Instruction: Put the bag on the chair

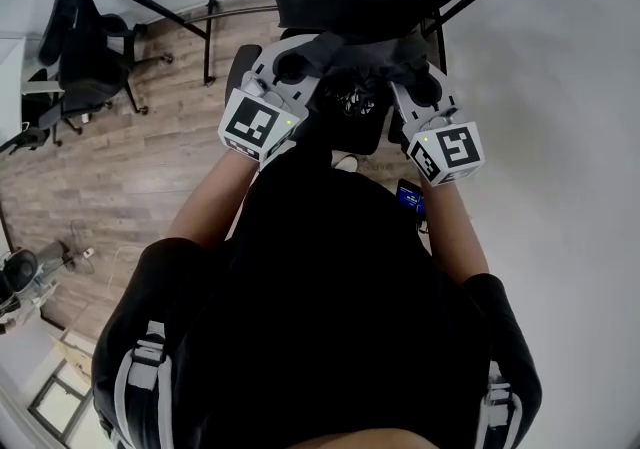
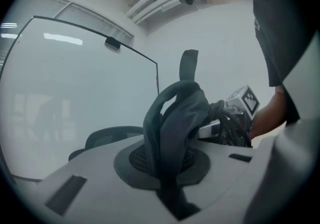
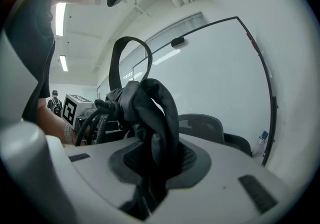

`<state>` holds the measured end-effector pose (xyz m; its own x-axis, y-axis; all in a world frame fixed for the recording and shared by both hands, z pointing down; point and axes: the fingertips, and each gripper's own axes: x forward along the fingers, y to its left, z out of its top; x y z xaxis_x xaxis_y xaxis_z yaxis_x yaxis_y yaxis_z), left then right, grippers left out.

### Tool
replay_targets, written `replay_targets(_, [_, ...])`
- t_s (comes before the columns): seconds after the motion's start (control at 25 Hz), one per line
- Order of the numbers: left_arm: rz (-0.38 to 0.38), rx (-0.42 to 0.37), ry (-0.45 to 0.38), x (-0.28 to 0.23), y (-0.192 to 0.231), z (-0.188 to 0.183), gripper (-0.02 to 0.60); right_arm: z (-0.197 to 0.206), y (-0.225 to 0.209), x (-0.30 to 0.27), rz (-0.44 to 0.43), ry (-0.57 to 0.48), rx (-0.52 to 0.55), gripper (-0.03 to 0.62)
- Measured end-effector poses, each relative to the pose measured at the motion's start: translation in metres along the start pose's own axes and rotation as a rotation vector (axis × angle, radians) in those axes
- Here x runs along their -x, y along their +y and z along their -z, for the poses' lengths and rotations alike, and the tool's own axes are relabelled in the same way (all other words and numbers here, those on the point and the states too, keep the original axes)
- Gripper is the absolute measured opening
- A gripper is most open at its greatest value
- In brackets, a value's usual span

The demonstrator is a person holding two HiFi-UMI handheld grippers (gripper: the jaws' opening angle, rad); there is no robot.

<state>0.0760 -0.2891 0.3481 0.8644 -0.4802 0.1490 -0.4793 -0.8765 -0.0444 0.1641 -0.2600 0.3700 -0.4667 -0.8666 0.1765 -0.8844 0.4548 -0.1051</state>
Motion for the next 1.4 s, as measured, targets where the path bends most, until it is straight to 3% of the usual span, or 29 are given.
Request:
replay_targets(0.2, [0.017, 0.012, 0.026, -0.024, 0.04, 0.021, 0.034, 0.016, -0.022, -0.045, 0.015, 0.039, -0.022, 0.078])
replay_targets(0.56, [0.04, 0.03, 0.031, -0.053, 0.07, 0.057, 0.034, 0.047, -0.046, -0.081, 0.063, 0.036, -0.021, 0.078])
replay_targets(1.08, [0.055, 0.1, 0.089, -0.089, 0.097, 0.121, 0.035, 0.105, -0.075, -0.118, 0.126, 0.116, -0.063, 0.08])
replay_targets(1.4, [0.074, 0.158, 0.178, -0.112, 0.105, 0.171, 0.035, 0.152, -0.094, -0.137, 0.14, 0.187, -0.129, 0.08])
